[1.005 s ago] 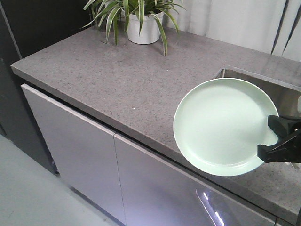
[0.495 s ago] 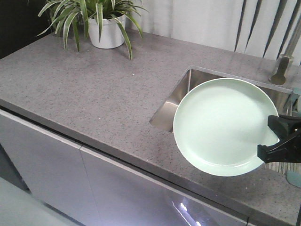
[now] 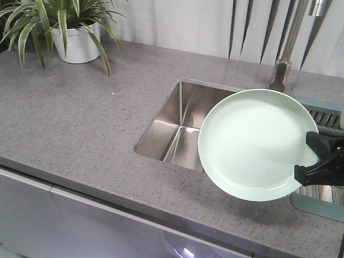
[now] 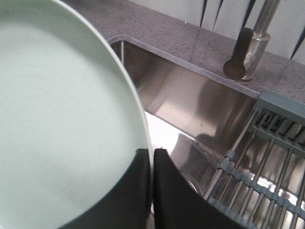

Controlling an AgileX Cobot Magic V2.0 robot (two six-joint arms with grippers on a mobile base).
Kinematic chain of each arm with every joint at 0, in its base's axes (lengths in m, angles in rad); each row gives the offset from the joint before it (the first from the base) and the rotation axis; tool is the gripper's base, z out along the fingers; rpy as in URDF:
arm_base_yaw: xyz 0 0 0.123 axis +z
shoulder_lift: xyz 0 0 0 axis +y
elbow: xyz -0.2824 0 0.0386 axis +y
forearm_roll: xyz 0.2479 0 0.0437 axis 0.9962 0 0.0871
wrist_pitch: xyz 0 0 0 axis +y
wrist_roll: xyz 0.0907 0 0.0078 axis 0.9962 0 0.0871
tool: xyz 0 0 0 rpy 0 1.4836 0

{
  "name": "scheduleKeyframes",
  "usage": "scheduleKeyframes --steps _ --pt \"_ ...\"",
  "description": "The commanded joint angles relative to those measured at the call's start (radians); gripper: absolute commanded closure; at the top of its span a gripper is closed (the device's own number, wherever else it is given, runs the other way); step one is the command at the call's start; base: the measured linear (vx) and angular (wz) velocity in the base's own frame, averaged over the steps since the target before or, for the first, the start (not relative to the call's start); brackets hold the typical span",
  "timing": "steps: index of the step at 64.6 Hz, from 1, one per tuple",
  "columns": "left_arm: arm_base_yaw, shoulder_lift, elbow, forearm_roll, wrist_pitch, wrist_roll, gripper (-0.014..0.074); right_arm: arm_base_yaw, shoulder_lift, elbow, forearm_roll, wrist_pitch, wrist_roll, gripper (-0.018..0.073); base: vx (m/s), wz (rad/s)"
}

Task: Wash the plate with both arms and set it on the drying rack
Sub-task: 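Drive the base up to the sink, holding the plate above the dish rack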

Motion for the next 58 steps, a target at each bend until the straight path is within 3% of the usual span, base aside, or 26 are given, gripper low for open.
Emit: scheduleKeyframes --steps 1,58 --pt "-0.004 -0.016 0.02 -0.009 -0.073 -0.009 0.0602 -0.001 -0.014 -0.026 0.005 -0.074 -0.005 0.0569 0.06 -0.23" --pt "-0.004 -0.016 0.02 -0.009 -0.073 -0.009 0.0602 -0.001 -0.014 -0.026 0.005 -0.074 -0.005 0.0569 0.05 -0.2"
